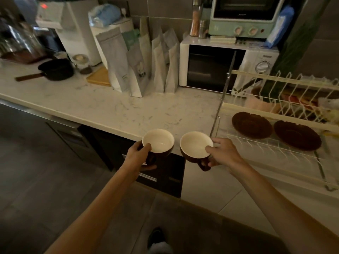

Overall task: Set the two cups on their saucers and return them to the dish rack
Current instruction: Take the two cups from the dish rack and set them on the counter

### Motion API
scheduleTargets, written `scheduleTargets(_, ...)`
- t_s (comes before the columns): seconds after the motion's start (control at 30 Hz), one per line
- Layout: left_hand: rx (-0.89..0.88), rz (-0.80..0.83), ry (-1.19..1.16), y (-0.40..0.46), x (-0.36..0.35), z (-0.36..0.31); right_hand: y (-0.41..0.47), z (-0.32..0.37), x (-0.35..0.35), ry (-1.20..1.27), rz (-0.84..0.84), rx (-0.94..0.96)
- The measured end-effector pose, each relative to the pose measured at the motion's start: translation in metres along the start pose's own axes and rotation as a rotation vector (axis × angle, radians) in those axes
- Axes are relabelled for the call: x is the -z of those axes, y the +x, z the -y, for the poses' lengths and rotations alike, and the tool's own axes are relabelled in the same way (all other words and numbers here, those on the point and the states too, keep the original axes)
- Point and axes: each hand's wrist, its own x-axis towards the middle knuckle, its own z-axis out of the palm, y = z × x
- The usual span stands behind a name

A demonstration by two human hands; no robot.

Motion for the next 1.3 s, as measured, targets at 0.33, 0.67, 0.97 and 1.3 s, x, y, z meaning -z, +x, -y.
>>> scheduleTargets(0.33,0.045,-0.065,-0.085,0.094,0.065,-0.034,0.068,0.064,-0.076,0.004,-0.027,-0.03)
scheduleTargets(0.67,0.084,-0.095,-0.143,0.19,0.103,-0.059,0.142,0.119,-0.157,0.078,-0.097,-0.065)
scheduleTargets(0.97,0.115,-0.158,-0.214,0.248,0.113,-0.076,0.191,0.15,-0.199,0.08,-0.11,-0.096)
scheduleTargets(1.3,0.152,-0.161,-0.229,0.28,0.111,-0.079,0.225,0.15,-0.215,0.066,-0.11,-0.128)
